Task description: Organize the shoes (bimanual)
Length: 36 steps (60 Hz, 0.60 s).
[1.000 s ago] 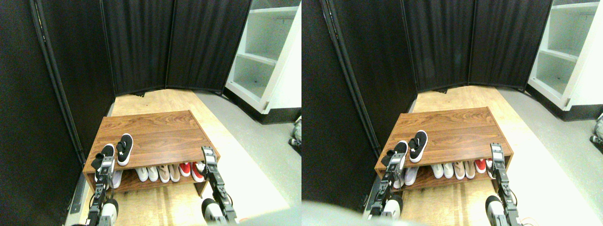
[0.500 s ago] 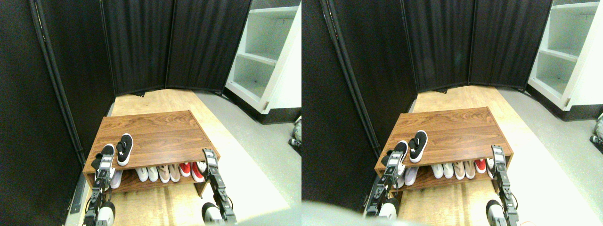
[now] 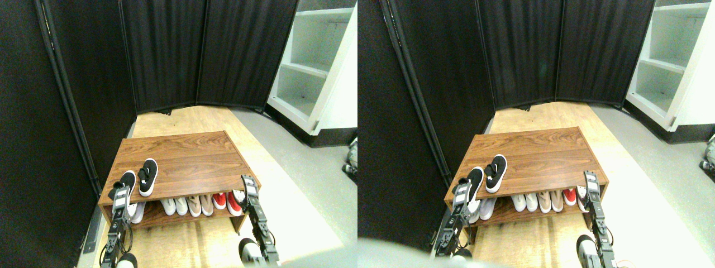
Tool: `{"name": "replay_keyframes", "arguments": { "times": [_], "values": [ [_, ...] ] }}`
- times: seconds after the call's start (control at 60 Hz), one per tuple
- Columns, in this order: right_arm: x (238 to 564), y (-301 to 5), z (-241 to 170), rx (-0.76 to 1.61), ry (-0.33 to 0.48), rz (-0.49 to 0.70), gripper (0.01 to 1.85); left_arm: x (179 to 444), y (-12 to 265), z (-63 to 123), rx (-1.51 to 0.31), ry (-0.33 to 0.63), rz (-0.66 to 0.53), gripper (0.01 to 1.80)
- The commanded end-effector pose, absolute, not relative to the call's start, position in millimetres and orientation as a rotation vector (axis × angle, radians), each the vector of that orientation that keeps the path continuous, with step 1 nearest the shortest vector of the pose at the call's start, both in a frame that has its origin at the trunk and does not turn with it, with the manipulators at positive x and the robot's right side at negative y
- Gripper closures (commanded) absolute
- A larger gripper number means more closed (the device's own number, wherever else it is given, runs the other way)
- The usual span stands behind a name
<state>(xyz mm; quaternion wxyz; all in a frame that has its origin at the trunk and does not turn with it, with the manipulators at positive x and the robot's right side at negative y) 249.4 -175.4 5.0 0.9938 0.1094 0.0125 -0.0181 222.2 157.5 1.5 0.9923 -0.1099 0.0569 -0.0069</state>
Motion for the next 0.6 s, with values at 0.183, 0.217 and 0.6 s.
{"name": "replay_keyframes", "arguments": {
  "times": [0.183,0.217,0.6],
  "values": [
    [256,-179,5,0.303,-0.005,-0.025,1.35,213,159,0.2,-0.321,-0.029,0.031,0.93],
    [256,-180,4,0.311,-0.009,-0.020,1.35,212,161,-1.6,-0.338,-0.034,0.051,0.85],
    [261,-180,2,0.326,-0.001,-0.010,1.37,204,164,-15.2,-0.525,-0.072,0.174,0.49]
  ]
}}
